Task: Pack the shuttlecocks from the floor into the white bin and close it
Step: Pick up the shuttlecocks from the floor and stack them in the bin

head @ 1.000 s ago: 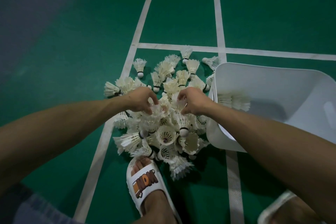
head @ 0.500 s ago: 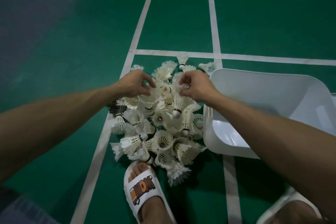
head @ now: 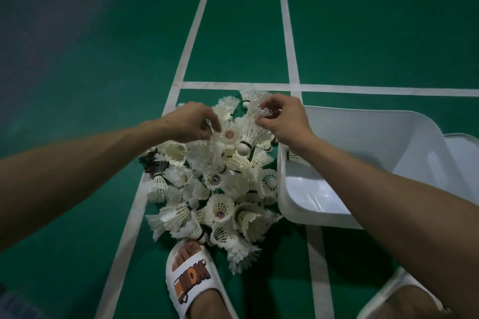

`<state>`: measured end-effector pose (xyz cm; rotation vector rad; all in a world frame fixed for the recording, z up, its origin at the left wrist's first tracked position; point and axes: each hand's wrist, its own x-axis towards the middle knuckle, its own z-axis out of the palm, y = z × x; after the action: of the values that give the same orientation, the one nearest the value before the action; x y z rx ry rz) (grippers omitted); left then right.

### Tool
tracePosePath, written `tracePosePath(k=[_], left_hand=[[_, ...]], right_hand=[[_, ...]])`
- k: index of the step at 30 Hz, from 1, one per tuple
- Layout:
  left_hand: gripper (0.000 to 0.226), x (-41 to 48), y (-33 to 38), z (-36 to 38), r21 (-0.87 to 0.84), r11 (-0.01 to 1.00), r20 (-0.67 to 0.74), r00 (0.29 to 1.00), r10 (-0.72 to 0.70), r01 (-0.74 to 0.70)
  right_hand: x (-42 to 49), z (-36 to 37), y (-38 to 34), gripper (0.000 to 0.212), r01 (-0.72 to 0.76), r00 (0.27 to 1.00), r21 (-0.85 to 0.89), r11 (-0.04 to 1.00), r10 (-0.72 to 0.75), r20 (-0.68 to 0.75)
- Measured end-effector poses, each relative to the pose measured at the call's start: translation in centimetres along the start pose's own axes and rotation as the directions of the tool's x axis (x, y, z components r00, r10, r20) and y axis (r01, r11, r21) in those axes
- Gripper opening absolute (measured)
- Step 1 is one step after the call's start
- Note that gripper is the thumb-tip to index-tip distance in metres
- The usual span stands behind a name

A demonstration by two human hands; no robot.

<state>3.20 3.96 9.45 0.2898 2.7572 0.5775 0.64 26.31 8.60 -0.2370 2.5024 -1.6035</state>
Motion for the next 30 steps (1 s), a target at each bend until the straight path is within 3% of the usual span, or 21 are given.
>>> tracePosePath(k=[8, 14, 19, 30], left_hand=[[0.023, 0.5, 2.2, 0.7, -0.331, 0.937, -0.134, 0.977, -0.168, 0.116], [0.023, 1.4, 2.5, 0.7, -0.316, 0.936, -0.226, 0.946, -0.231, 0.152], [0.018, 1.7, 3.6, 0.9, -0.37, 0.921, -0.202, 0.957, -0.207, 0.121], [0.048, 2.0, 6.6, 0.3, -0.393, 0.908, -0.146, 0.965, -0.218, 0.145]], right_hand=[[0.1, -0.6, 0.4, 0.023, 0.013, 0.99, 0.126, 0.992, 0.004, -0.139], [0.8, -1.2, -0.1, 0.033, 0.039, 0.951, 0.287, 0.957, 0.052, -0.304], [1.0, -1.2, -0.4, 0.035, 0.067, 0.913, 0.347, 0.936, 0.082, -0.399], [0.9, -1.6, -0.9, 0.02, 0.156, 0.892, 0.224, 0.962, -0.04, -0.451]])
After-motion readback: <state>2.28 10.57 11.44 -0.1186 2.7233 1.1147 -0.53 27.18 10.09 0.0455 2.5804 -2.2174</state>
